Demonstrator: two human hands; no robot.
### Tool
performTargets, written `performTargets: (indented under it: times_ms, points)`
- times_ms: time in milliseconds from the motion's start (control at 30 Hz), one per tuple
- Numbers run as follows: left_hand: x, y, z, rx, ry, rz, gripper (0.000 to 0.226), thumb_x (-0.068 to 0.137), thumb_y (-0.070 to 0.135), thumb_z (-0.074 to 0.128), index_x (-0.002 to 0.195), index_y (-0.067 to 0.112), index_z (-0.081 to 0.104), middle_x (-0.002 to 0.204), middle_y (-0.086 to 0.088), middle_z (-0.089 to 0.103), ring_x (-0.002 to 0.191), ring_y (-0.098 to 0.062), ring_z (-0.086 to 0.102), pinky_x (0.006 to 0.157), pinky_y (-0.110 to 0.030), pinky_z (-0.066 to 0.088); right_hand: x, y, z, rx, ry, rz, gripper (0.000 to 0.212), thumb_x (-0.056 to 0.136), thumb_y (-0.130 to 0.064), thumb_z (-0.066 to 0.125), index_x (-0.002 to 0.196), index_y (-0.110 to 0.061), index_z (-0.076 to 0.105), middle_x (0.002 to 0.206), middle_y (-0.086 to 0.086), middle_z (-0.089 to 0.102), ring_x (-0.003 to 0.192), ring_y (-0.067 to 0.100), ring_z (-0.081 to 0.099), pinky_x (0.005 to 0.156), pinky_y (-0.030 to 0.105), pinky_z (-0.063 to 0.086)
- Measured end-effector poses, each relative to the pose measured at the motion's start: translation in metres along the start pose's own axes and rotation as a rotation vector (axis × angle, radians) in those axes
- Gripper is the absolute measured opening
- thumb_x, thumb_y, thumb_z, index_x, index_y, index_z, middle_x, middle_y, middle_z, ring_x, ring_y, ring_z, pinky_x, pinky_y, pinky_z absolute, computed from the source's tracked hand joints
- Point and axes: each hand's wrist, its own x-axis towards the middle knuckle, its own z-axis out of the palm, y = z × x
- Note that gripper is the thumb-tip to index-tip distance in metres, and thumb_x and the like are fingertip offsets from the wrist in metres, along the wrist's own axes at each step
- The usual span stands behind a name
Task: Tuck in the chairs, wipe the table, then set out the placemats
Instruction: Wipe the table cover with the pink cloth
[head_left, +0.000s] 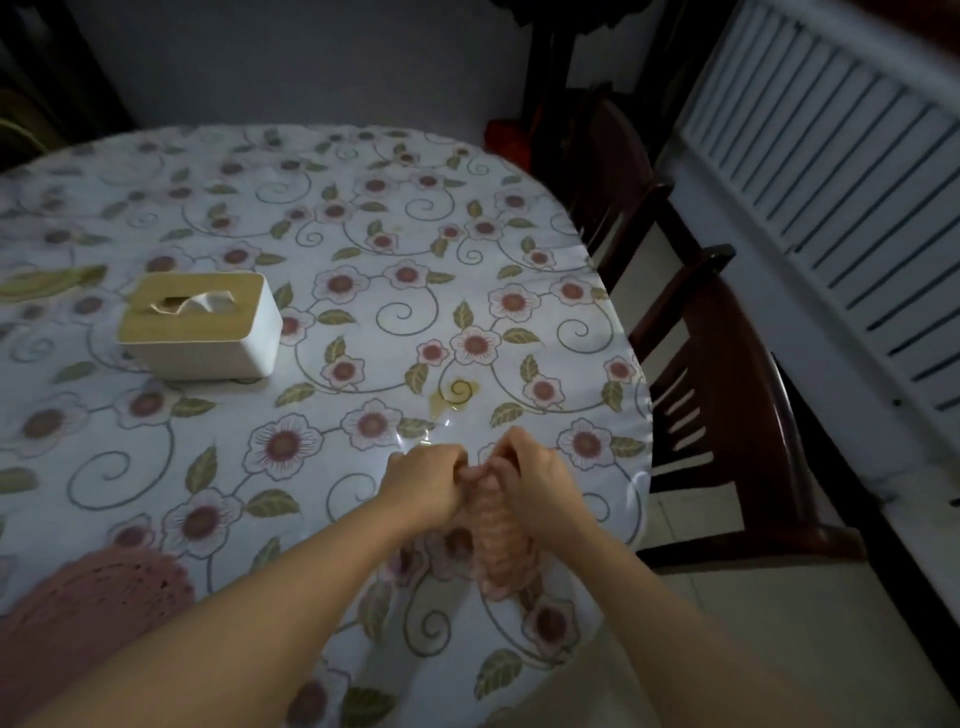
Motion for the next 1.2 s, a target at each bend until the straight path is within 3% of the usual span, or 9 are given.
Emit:
performTargets:
  times_ms: [133, 233, 367, 533, 667, 800, 900, 1067, 1200]
  points:
    - [0.019, -0.035, -0.03, -0.237, -0.115, -0.095, 0.022, 0.076, 0.014, 0.06, 0.063, 0.019, 0.044, 0.066, 0.001, 0.048, 0.064, -0.019, 0.048, 0.052, -0.025, 0.035, 0.015, -0.001, -0.011, 0.003, -0.162, 0.153, 0.014, 0.079, -0.033, 0.065, 0.077, -0.02, 0.059, 0.071, -0.008, 0.059, 0.067, 0.012, 0.055, 0.057, 0.03, 0.045]
    - [0.04, -0.062, -0.056, -0.397, -0.121, -0.141, 0.022, 0.078, 0.008, 0.063, 0.068, 0.018, 0.045, 0.069, -0.004, 0.052, 0.067, -0.021, 0.049, 0.059, -0.028, 0.038, 0.039, -0.012, -0.022, 0.112, -0.198, 0.202, 0.01, 0.081, -0.012, 0.064, 0.071, -0.015, 0.064, 0.065, -0.004, 0.055, 0.063, 0.012, 0.051, 0.061, 0.034, 0.047]
    - [0.067, -0.068, -0.07, -0.415, -0.121, -0.082, 0.019, 0.085, 0.014, 0.062, 0.075, 0.021, 0.047, 0.072, -0.002, 0.055, 0.065, -0.016, 0.049, 0.057, -0.028, 0.037, 0.082, -0.026, -0.028, 0.043, -0.096, 0.271, 0.005, 0.082, -0.01, 0.065, 0.081, -0.014, 0.068, 0.074, 0.001, 0.062, 0.069, 0.016, 0.057, 0.059, 0.027, 0.047]
    - [0.107, -0.077, -0.062, -0.397, 0.037, -0.161, 0.026, 0.087, 0.022, 0.061, 0.108, 0.017, 0.046, 0.114, -0.01, 0.056, 0.094, -0.025, 0.055, 0.075, -0.033, 0.045, 0.112, -0.036, -0.004, -0.014, 0.282, 0.379, 0.035, 0.086, -0.005, 0.053, 0.12, -0.012, 0.055, 0.116, 0.008, 0.056, 0.099, 0.021, 0.051, 0.08, 0.03, 0.046]
    - [0.113, -0.105, -0.046, -0.166, 0.039, -0.178, 0.053, 0.089, 0.023, 0.055, 0.136, 0.016, 0.03, 0.138, -0.01, 0.039, 0.12, -0.028, 0.044, 0.092, -0.04, 0.043, 0.102, -0.027, 0.044, -0.118, 0.256, 0.269, 0.046, 0.086, 0.002, 0.045, 0.13, -0.011, 0.04, 0.133, 0.012, 0.037, 0.11, 0.024, 0.042, 0.09, 0.034, 0.043]
    - [0.113, -0.127, -0.02, -0.05, 0.079, -0.134, 0.052, 0.089, 0.014, 0.052, 0.137, 0.016, 0.033, 0.14, -0.009, 0.033, 0.124, -0.027, 0.039, 0.097, -0.042, 0.04, 0.113, -0.016, 0.093, -0.198, 0.132, 0.152, 0.043, 0.093, -0.015, 0.039, 0.136, -0.019, 0.035, 0.154, 0.012, 0.019, 0.138, 0.028, 0.02, 0.113, 0.043, 0.017]
    - [0.12, -0.137, -0.005, 0.022, 0.139, -0.082, 0.051, 0.092, 0.018, 0.047, 0.14, 0.017, 0.031, 0.15, -0.004, 0.026, 0.136, -0.026, 0.026, 0.105, -0.045, 0.033, 0.121, -0.007, 0.127, -0.311, -0.007, 0.12, 0.063, 0.089, -0.05, 0.024, 0.149, -0.037, 0.009, 0.159, 0.006, -0.009, 0.144, 0.029, -0.012, 0.113, 0.05, -0.008]
    - [0.15, -0.14, 0.007, 0.085, 0.212, -0.07, 0.05, 0.096, 0.034, 0.039, 0.144, 0.019, 0.029, 0.156, -0.004, 0.019, 0.143, -0.024, 0.013, 0.114, -0.045, 0.017, 0.15, 0.036, 0.125, -0.517, 0.066, -0.087, 0.069, 0.088, -0.07, 0.013, 0.148, -0.036, 0.02, 0.158, 0.006, 0.015, 0.144, 0.035, 0.007, 0.111, 0.057, 0.001]
    - [0.161, -0.136, 0.015, 0.066, 0.267, -0.081, 0.047, 0.095, 0.032, 0.044, 0.14, 0.022, 0.037, 0.156, -0.003, 0.02, 0.143, -0.027, 0.013, 0.113, -0.049, 0.012, 0.205, 0.075, 0.072, -0.64, 0.11, 0.031, 0.078, 0.082, -0.075, 0.002, 0.15, -0.037, 0.006, 0.16, 0.004, -0.001, 0.145, 0.033, -0.007, 0.113, 0.058, -0.004]
